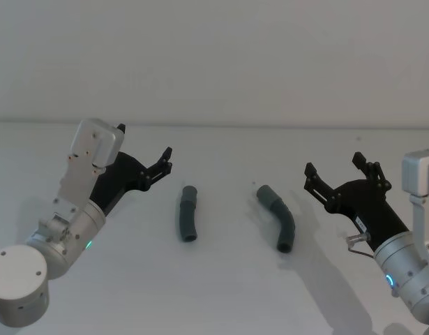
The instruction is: Use both hands to pick up one end of the pipe from the table, align the ends, and insert them.
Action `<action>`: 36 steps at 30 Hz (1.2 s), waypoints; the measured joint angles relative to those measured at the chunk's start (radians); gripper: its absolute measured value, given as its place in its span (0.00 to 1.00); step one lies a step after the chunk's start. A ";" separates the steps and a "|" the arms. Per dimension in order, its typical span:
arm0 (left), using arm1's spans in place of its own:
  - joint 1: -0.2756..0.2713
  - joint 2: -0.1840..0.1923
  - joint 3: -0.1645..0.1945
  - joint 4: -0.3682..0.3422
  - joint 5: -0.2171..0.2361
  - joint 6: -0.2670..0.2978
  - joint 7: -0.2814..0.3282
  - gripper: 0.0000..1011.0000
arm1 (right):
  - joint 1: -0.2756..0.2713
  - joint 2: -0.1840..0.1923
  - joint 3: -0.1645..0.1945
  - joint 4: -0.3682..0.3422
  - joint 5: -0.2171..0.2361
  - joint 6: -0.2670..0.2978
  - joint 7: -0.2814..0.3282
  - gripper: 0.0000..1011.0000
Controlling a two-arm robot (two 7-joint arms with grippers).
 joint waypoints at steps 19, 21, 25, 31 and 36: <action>0.000 0.000 0.000 0.000 0.000 0.000 0.000 0.99 | 0.000 0.000 0.000 0.000 0.000 0.000 0.000 0.99; 0.000 0.000 0.000 0.000 0.000 0.000 0.000 0.99 | 0.000 0.000 0.000 0.000 0.000 0.000 0.000 0.99; 0.000 0.000 0.000 0.000 0.000 0.000 0.000 0.99 | 0.000 0.000 0.000 0.000 0.000 0.000 0.000 0.99; 0.000 0.000 0.000 0.000 0.000 0.000 0.000 0.99 | 0.000 0.000 0.000 0.000 0.000 0.000 0.000 0.99; 0.000 0.000 0.000 0.000 0.000 0.000 0.000 0.99 | 0.000 0.000 0.000 0.000 0.000 0.000 0.000 0.99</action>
